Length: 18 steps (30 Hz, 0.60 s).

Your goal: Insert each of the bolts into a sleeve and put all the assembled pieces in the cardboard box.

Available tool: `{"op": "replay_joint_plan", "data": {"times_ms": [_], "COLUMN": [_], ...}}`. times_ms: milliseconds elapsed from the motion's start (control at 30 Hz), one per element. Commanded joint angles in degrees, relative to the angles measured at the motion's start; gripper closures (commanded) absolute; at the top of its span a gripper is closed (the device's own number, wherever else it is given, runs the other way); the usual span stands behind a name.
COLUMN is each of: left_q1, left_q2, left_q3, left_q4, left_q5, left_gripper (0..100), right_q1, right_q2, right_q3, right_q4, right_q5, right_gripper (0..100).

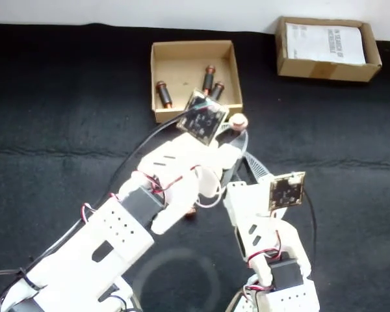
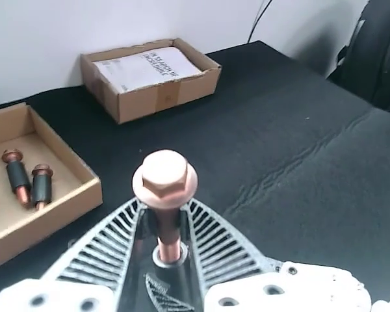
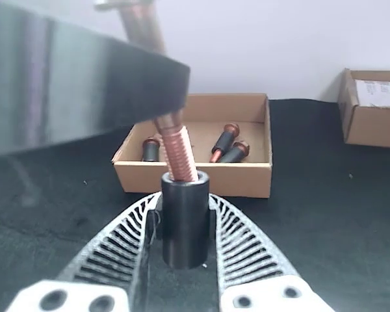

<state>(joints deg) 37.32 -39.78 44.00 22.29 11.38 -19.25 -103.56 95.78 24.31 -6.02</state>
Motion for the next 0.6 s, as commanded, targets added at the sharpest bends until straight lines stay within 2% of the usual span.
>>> {"op": "replay_joint_plan", "data": {"times_ms": [0,300,467,567], "left_q1": [0.22,0.22,0.22,0.22], "left_q2": [-1.63,3.21,8.57,10.95], "left_q3": [-0.13,-0.66,-0.66,-0.66], "left_q4": [-0.79,-0.97,-6.86,-10.20], "left_q5": [0.26,0.26,0.18,0.09], "left_gripper": [99,99,99,99], "right_q1": [2.51,0.48,-3.03,-3.56], "right_q2": [-0.75,-0.84,-0.84,-0.84], "right_q3": [7.52,6.64,2.24,1.36], "right_q4": [-1.01,-0.92,-0.84,-0.84], "right_q5": [-0.09,-0.09,0.35,5.71], "right_gripper": [99.2,99.2,99.2,99.2]}}
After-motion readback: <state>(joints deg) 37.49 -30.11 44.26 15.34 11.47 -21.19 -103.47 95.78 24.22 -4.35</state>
